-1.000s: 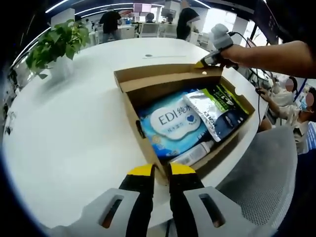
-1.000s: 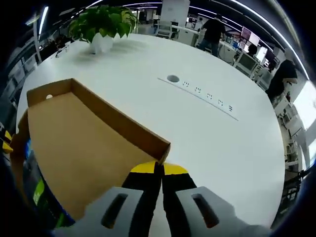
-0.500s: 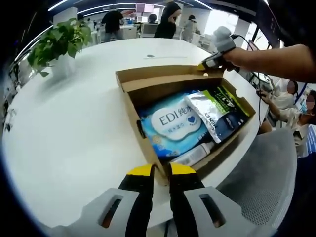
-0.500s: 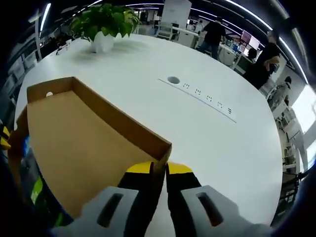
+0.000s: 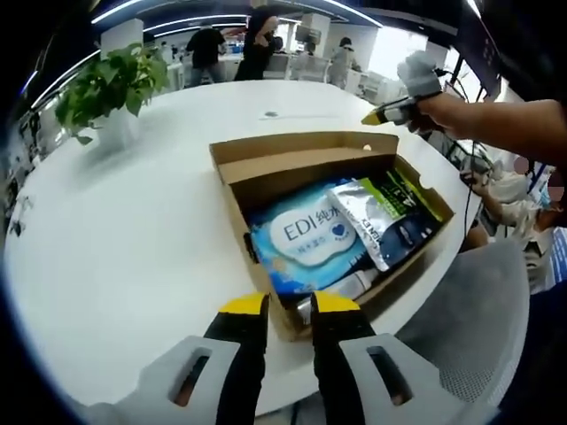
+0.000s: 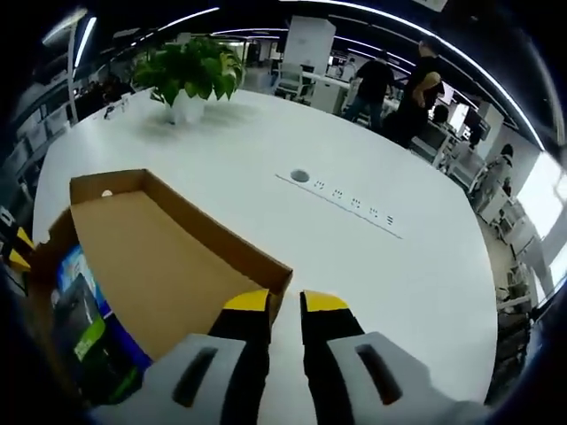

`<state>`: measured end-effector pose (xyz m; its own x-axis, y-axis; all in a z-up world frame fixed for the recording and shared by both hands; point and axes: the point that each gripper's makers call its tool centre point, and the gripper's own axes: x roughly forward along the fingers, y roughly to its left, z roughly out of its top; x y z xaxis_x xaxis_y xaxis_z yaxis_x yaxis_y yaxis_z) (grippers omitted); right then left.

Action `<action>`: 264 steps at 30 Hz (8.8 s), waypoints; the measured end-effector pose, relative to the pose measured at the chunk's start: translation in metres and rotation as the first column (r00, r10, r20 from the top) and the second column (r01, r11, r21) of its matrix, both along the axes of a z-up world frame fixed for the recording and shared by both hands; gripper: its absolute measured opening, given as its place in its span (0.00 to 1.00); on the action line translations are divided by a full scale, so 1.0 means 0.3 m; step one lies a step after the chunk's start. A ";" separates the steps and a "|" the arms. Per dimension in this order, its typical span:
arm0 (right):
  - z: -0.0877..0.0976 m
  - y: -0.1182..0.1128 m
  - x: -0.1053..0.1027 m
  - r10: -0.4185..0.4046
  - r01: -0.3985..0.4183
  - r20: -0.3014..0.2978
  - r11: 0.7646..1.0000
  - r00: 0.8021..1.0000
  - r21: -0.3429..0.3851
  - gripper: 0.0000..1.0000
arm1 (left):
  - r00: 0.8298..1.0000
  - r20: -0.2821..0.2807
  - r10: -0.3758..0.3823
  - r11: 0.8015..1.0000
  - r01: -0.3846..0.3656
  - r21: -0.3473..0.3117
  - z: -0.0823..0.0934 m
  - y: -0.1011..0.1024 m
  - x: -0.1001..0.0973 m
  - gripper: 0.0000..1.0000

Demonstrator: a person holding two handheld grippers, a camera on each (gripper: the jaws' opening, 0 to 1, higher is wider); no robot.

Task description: Operate the shoe box by opening the lid, removing the specified soft item, and placing it in the target area until the item is outside and the box remains undamaged.

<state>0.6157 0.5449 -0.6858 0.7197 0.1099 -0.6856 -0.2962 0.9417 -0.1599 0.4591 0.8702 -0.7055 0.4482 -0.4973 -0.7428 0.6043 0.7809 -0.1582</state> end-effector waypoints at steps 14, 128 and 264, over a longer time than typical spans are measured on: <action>0.076 0.071 -0.134 0.028 -0.028 0.052 1.000 0.998 0.002 0.07 | 0.998 0.063 -0.028 0.997 0.032 -0.068 0.090 -0.058 -0.002 0.19; -0.136 0.268 -0.524 -0.065 0.140 -0.242 0.940 0.968 0.311 0.03 | 0.953 -0.225 -0.202 0.967 0.158 -0.197 -0.127 -0.386 0.001 0.07; 0.005 -0.454 -0.571 -0.244 0.272 -0.126 0.908 0.962 0.320 0.00 | 0.915 -0.082 -0.394 0.912 0.378 -0.161 0.051 -1.146 -0.029 0.00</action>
<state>0.4446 0.4087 -0.6843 0.6968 0.1587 -0.6994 -0.0347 0.9815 0.1881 0.4503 0.5265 -0.6903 0.1195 -0.7166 -0.6872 0.8264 0.4555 -0.3312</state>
